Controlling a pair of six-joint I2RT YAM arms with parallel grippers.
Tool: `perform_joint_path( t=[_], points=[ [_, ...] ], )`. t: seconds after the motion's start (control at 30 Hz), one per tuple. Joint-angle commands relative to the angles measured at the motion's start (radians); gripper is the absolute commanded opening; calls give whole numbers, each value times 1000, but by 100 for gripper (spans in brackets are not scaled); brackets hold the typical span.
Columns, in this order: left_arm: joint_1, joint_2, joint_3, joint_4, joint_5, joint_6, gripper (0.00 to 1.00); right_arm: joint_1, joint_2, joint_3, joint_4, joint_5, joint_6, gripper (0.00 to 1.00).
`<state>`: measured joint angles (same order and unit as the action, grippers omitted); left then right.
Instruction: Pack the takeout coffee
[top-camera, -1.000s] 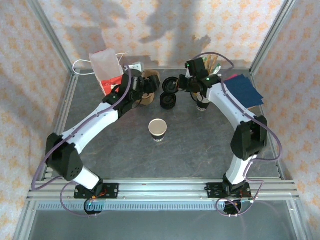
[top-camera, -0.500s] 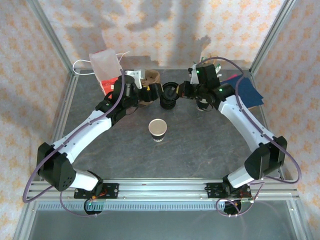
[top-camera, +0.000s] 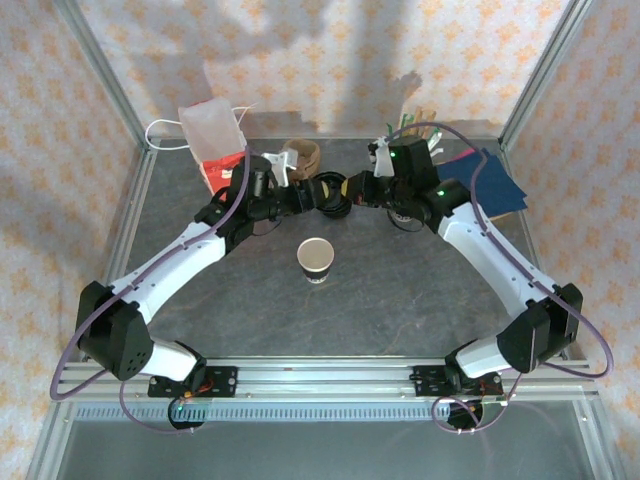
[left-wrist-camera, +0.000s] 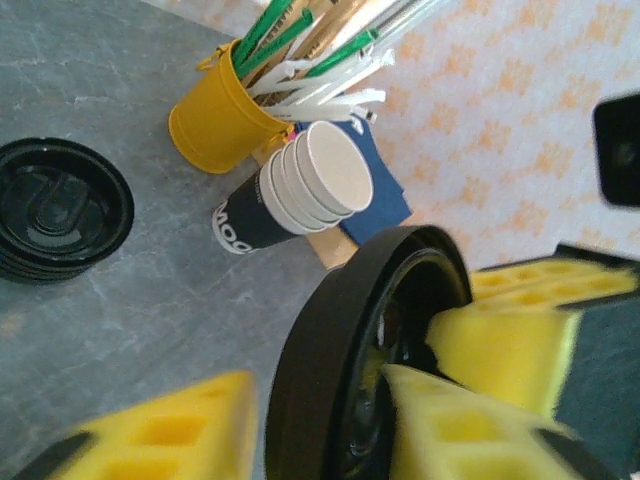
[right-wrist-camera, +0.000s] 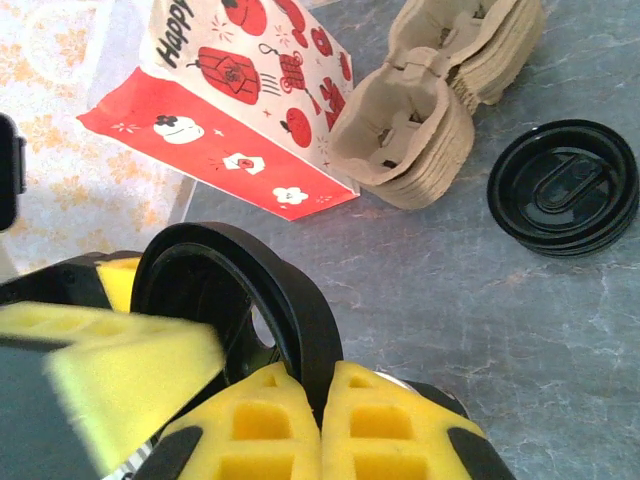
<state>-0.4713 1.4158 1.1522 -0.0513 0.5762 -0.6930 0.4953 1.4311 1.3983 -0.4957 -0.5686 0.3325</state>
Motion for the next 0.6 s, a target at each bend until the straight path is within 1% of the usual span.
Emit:
perform_joint_path(
  t=[0.0,0.03,0.07,0.1,0.13,0.17,0.2,0.23,0.27,0.4,0.47,0.5,0.53,0.57],
  points=[
    [20,-33,-30,79,72,-43,22,6,-39,-13,51,-4,-4,0],
    [29,-44,-49,112,91,-62,20,6,-52,-23,66,10,-11,0],
    [40,-55,-67,139,105,-83,17,6,-70,-42,97,16,-22,4],
    [48,-63,-79,154,113,-97,15,7,-86,-61,130,17,-35,11],
    [57,-74,-90,161,119,-106,14,7,-106,-81,161,30,-57,24],
    [62,-84,-98,158,122,-110,14,8,-125,-100,190,55,-77,31],
    [67,-92,-101,148,125,-111,14,8,-144,-115,213,75,-103,33],
    [73,-99,-101,131,131,-110,14,8,-167,-131,239,98,-143,38],
    [83,-106,-100,111,140,-112,13,8,-191,-154,268,125,-180,45],
    [135,-136,-88,-22,169,-122,12,11,-293,-249,410,180,-341,54],
    [161,-153,-76,-113,194,-101,11,21,-333,-294,483,168,-447,54],
    [169,-163,-71,-149,204,-88,9,30,-342,-310,506,137,-519,54],
    [176,-176,-65,-190,208,-71,8,45,-352,-339,536,111,-614,51],
    [180,-188,-54,-247,195,-50,8,80,-363,-373,576,134,-694,51]
  ],
)
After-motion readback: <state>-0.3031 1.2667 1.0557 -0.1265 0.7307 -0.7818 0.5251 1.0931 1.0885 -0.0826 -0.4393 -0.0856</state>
